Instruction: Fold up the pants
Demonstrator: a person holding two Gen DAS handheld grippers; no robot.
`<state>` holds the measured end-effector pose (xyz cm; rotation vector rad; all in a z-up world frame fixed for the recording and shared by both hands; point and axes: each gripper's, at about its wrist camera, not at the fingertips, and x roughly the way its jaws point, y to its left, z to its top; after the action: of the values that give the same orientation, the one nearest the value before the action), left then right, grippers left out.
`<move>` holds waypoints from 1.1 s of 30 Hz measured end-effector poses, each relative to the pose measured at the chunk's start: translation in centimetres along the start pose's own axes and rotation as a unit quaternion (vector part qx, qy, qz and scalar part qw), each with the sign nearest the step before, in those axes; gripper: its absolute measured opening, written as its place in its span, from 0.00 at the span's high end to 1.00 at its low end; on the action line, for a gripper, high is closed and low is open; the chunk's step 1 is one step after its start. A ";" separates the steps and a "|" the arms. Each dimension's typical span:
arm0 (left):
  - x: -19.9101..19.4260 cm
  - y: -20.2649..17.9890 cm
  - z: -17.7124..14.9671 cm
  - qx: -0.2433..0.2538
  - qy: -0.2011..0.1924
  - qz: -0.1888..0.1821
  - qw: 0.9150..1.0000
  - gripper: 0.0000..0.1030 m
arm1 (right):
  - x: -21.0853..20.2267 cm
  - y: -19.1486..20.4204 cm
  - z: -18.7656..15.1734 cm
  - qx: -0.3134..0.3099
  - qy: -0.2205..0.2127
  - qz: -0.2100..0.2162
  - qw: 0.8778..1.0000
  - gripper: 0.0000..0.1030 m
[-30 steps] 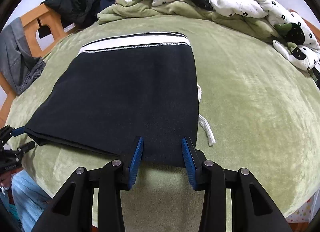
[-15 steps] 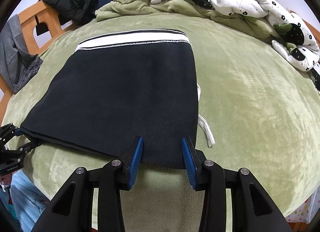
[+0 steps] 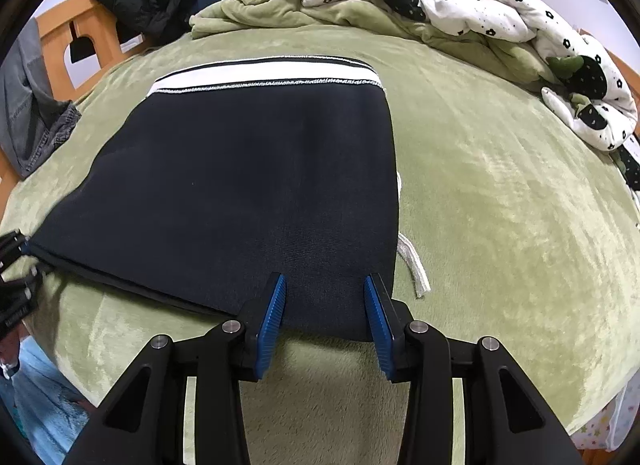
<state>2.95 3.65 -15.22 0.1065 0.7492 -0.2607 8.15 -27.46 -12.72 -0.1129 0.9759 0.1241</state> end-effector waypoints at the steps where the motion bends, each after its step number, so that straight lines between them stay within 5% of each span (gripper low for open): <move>1: -0.1 0.6 -0.2 -0.021 -0.010 -0.009 1.000 0.87 | 0.0 0.1 -0.1 -0.002 -0.001 -0.002 1.000 0.60; 4: 2.1 1.3 -2.1 -0.055 0.034 0.006 0.998 0.89 | 0.2 0.3 -0.4 -0.007 -0.004 -0.005 1.000 0.56; 11: -1.3 3.1 -3.8 -0.128 0.044 -0.017 0.991 0.89 | 0.3 0.2 -1.5 -0.026 -0.002 0.000 1.000 0.55; 16: -4.1 4.3 -2.2 -0.137 0.007 -0.012 0.990 0.50 | -1.2 -0.8 -0.7 -0.023 -0.032 0.008 0.999 0.54; 19: -3.5 3.8 1.3 -0.134 -0.026 -0.029 0.990 0.48 | -1.1 -1.0 0.5 -0.006 -0.050 0.019 0.999 0.54; 23: 0.5 2.1 4.2 -0.121 -0.008 -0.049 0.991 0.48 | 0.3 -0.1 2.2 0.004 -0.060 0.015 0.998 0.54; 26: 4.2 0.7 2.9 -0.099 0.027 -0.024 0.994 0.46 | 1.0 0.0 1.9 -0.006 -0.075 -0.001 0.997 0.51; 28: 3.8 0.3 1.7 -0.094 0.002 -0.019 0.995 0.46 | 1.1 -0.2 1.2 -0.021 -0.093 -0.003 0.995 0.44; 33: 2.8 1.0 1.0 -0.113 0.014 -0.030 0.993 0.39 | 2.4 -2.4 0.0 0.041 -0.072 0.059 0.995 0.40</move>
<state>5.80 3.86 -16.42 -0.1270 0.8059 -0.2303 9.89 -29.66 -14.63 0.0290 0.8431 0.1973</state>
